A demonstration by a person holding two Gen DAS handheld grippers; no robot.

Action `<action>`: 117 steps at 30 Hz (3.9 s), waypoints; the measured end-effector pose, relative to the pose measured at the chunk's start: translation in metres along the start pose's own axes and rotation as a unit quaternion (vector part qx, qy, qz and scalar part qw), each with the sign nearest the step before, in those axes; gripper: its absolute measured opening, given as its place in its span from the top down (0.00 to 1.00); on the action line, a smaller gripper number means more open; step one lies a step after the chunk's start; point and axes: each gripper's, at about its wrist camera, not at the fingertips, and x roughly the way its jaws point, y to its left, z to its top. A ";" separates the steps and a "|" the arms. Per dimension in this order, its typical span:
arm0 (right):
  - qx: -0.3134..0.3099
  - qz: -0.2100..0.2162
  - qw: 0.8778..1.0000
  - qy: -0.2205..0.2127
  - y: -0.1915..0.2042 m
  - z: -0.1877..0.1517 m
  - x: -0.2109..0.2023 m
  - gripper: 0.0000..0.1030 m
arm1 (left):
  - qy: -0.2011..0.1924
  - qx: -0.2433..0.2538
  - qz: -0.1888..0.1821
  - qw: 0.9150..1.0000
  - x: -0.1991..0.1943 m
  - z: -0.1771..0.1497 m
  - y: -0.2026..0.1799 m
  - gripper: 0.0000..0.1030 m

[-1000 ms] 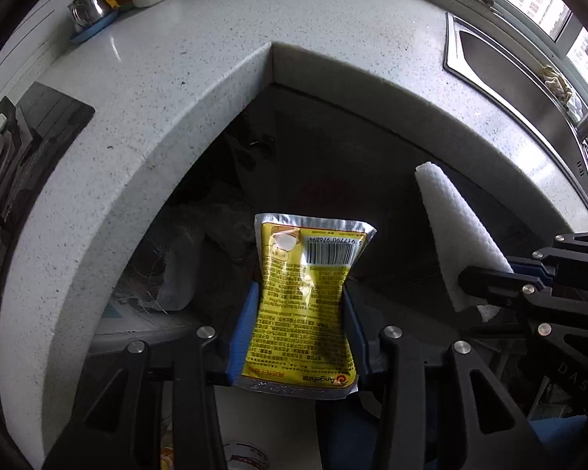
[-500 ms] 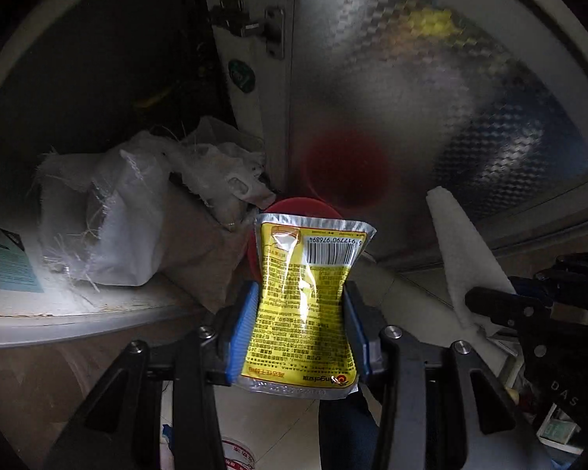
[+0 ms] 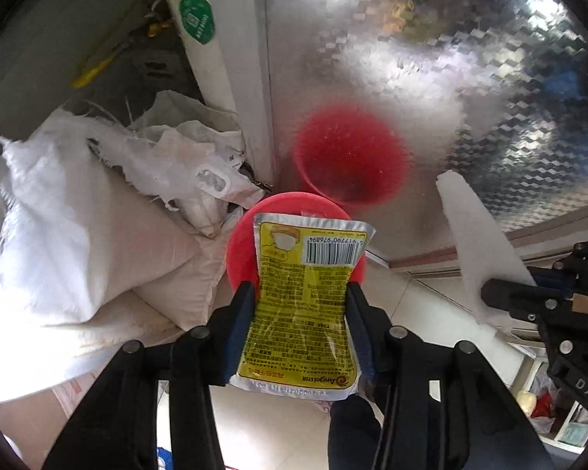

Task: Collect trash

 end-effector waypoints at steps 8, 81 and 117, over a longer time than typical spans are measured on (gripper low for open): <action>-0.007 0.000 1.000 0.008 -0.009 -0.005 -0.005 0.95 | -0.001 -0.001 0.010 1.000 0.002 0.002 0.002 0.20; -0.018 -0.111 0.970 -0.215 0.107 -0.024 -0.294 0.55 | -0.180 -0.102 0.028 0.978 -0.356 -0.030 0.007 0.18; -0.011 -0.156 0.884 -0.441 0.083 -0.207 -0.483 0.13 | -0.349 -0.112 0.088 0.926 -0.566 -0.172 -0.170 0.18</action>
